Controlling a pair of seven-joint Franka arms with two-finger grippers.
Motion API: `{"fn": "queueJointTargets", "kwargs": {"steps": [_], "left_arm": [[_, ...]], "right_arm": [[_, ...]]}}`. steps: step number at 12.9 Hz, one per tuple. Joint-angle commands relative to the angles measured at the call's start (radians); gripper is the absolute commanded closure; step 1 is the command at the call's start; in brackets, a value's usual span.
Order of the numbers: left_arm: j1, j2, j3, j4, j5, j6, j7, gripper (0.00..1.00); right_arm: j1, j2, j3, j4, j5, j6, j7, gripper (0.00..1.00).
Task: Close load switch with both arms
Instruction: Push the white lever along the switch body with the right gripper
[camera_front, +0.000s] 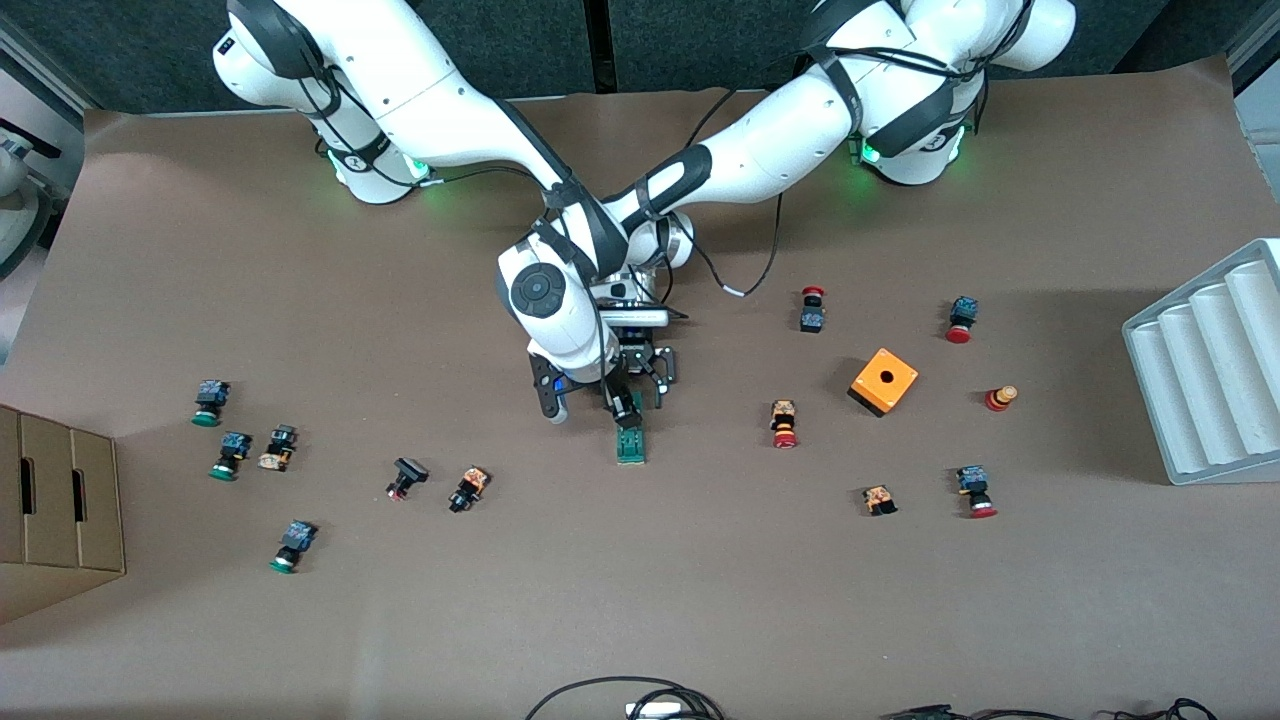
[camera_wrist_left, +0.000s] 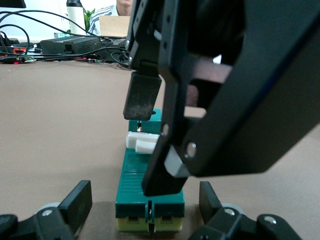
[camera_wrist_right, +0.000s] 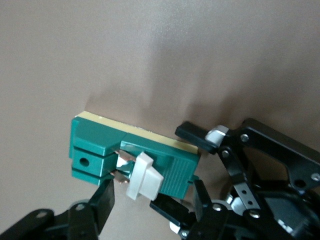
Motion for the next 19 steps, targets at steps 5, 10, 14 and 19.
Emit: {"fn": "queueJointTargets", "kwargs": {"steps": [5,10,14,19], "left_arm": [[-0.012,0.014,0.007,0.009,0.013,-0.01,-0.027,0.05],[-0.013,0.014,0.007,0.006,0.015,-0.01,-0.028,0.05],[-0.021,0.014,0.007,0.006,0.013,-0.01,-0.028,0.05],[-0.021,0.014,0.007,0.008,0.013,-0.01,-0.028,0.05]], "right_arm": [[0.012,0.019,-0.011,0.015,0.053,0.044,-0.004,0.48],[0.004,0.018,-0.011,0.032,0.055,0.038,-0.004,0.58],[-0.004,0.015,-0.013,0.044,0.064,0.03,-0.01,0.62],[-0.005,0.007,-0.034,0.069,0.067,-0.005,-0.015,0.65]]}}
